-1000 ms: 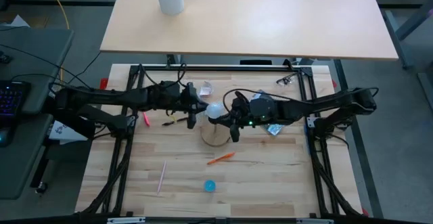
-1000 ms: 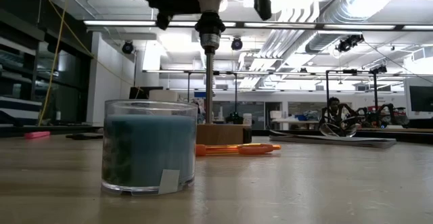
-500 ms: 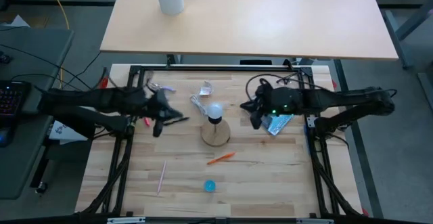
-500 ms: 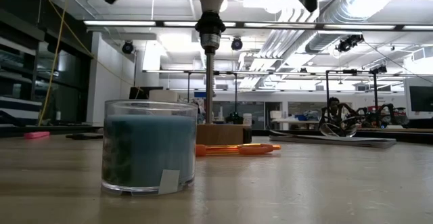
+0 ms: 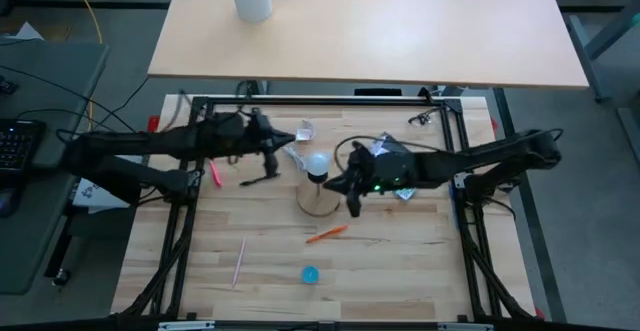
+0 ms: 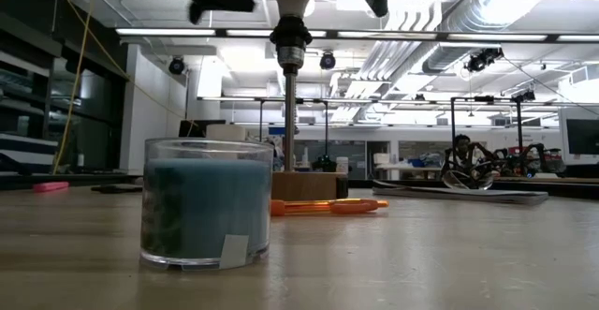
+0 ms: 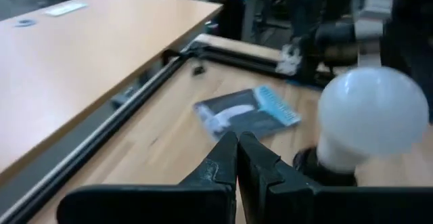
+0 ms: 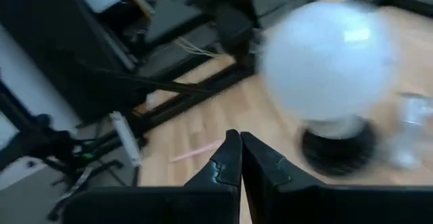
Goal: Screw lightbulb
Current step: Remove the light bulb from the lamp
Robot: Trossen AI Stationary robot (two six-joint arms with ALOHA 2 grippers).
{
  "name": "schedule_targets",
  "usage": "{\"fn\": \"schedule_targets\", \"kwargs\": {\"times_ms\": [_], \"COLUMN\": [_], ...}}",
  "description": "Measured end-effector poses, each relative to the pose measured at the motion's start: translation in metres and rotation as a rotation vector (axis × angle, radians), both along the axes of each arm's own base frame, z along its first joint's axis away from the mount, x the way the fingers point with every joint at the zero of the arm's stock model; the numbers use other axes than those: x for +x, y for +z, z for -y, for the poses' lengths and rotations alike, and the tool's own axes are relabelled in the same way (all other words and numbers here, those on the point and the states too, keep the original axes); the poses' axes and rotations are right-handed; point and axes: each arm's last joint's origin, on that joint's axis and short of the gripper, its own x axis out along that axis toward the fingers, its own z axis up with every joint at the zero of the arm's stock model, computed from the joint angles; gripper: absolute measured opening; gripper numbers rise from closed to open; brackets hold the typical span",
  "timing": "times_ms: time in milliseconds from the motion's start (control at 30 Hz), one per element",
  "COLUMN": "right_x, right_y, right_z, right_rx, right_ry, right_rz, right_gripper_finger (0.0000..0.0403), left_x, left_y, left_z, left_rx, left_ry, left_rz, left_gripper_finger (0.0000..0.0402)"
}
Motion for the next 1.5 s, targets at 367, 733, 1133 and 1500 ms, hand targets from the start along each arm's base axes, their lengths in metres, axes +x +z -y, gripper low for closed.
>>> {"fn": "schedule_targets", "kwargs": {"times_ms": [367, 733, 1133, 1500], "right_x": [0.033, -0.01, -0.073, -0.025], "right_y": [-0.02, 0.002, 0.032, 0.011], "right_z": [0.006, 0.026, 0.044, 0.009], "right_rx": [0.014, -0.097, -0.135, -0.031], "right_ry": [-0.03, -0.079, -0.203, -0.053], "right_rz": [0.093, -0.077, -0.167, -0.078], "right_gripper_finger": [0.0, 0.0, 0.0, 0.0], "left_x": [0.065, 0.025, -0.055, 0.004], "left_y": [-0.035, -0.018, 0.023, 0.0], "left_z": [-0.003, 0.02, 0.033, -0.005], "left_rx": [-0.054, -0.134, -0.05, -0.014], "left_ry": [-0.156, -0.249, -0.089, -0.038], "left_rz": [0.063, -0.04, 0.041, 0.017], "left_gripper_finger": [0.0, 0.0, 0.0, 0.0]}}
